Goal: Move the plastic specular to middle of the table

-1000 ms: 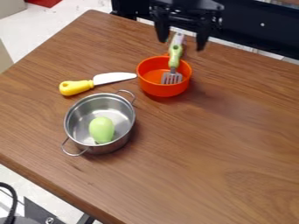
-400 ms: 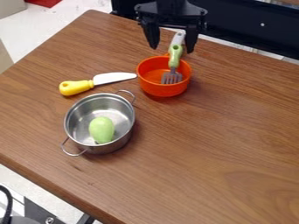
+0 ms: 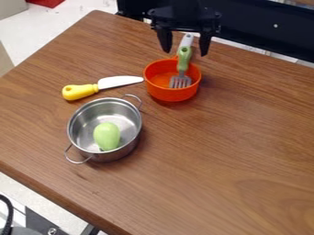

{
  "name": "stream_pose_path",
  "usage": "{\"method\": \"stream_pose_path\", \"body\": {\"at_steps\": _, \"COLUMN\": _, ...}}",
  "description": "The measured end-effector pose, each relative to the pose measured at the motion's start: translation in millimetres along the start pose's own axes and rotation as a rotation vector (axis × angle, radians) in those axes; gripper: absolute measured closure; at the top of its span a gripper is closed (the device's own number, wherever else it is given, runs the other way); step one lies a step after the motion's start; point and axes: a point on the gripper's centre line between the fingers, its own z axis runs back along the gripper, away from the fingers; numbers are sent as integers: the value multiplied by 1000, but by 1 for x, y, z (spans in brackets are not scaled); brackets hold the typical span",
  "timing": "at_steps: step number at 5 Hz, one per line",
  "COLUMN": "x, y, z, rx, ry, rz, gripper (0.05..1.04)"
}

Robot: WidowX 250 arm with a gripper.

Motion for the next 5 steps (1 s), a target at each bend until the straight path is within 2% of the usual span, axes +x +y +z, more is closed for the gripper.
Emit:
{"method": "stream_pose_path", "body": {"at_steps": 2, "x": 7, "y": -3, "z": -14, "rx": 16, "ry": 16, "rz": -20, "gripper": 85}}
{"method": "stream_pose_path", "body": {"at_steps": 3, "x": 7, "y": -1, "z": -17, "rx": 22, "ry": 7, "rz": -38, "gripper": 85}}
{"method": "stream_pose_path", "body": {"at_steps": 5, "x": 2, "y": -2, "z": -24, "rx": 16, "ry": 32, "rz": -55, "gripper": 90}}
